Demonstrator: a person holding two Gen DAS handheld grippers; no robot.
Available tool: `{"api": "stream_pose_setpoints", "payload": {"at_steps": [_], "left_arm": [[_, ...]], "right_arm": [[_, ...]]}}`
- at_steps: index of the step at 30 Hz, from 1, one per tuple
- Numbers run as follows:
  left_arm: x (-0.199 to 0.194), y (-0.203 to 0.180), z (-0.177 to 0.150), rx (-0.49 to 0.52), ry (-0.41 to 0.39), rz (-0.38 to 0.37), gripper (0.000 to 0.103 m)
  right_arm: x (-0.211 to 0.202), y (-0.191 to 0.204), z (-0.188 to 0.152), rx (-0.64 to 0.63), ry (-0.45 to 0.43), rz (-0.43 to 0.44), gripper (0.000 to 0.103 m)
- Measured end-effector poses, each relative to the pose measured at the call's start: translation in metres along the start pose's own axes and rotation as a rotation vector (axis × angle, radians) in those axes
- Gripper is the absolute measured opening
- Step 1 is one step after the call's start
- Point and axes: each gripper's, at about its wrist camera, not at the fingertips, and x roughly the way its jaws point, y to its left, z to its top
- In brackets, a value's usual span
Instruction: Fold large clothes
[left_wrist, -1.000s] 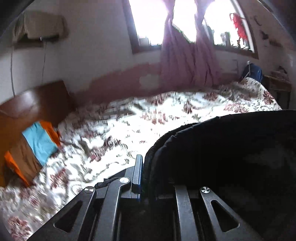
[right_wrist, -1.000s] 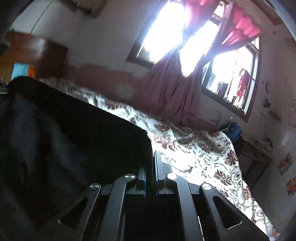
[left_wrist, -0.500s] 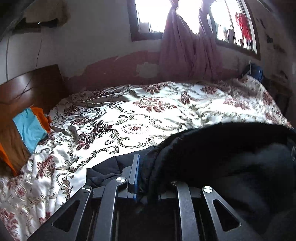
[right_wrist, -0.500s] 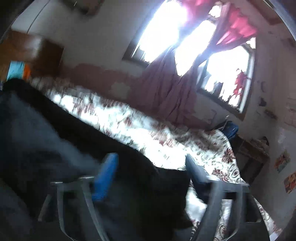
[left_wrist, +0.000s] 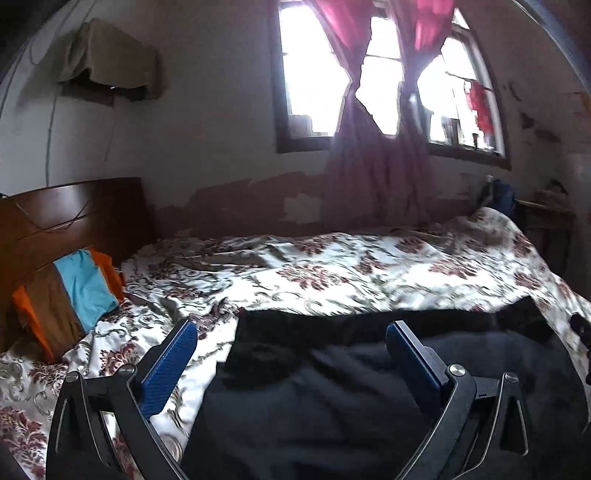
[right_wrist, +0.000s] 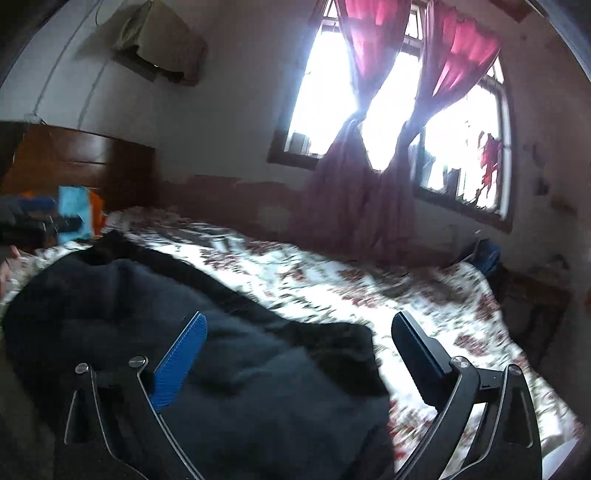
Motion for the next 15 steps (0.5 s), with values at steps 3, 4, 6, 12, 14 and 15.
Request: {"api": "stream_pose_setpoints", "payload": {"at_steps": [3, 4, 6, 12, 14, 15], "left_arm": [[-0.019, -0.009, -0.025, 0.014, 0.029, -0.103, 0.103], [-0.023, -0.013, -0.034, 0.018, 0.047, -0.131, 0.103], [-0.026, -0.021, -0.054, 0.022, 0.106, -0.204, 0.103], [-0.008, -0.04, -0.086, 0.09, 0.219, -0.26, 0.103], [0.006, -0.041, -0.087, 0.074, 0.241, -0.257, 0.103], [0.009, -0.041, -0.085, 0.066, 0.244, -0.253, 0.103]], "right_arm": [[-0.009, 0.007, -0.016, 0.009, 0.045, 0.078, 0.098], [-0.009, 0.009, -0.023, 0.011, 0.069, 0.104, 0.098], [-0.009, 0.013, -0.036, 0.022, 0.104, 0.148, 0.098], [0.031, 0.02, -0.073, 0.102, 0.272, 0.264, 0.098], [0.048, 0.017, -0.079, 0.132, 0.291, 0.278, 0.098], [0.056, 0.015, -0.078, 0.145, 0.297, 0.271, 0.098]]}}
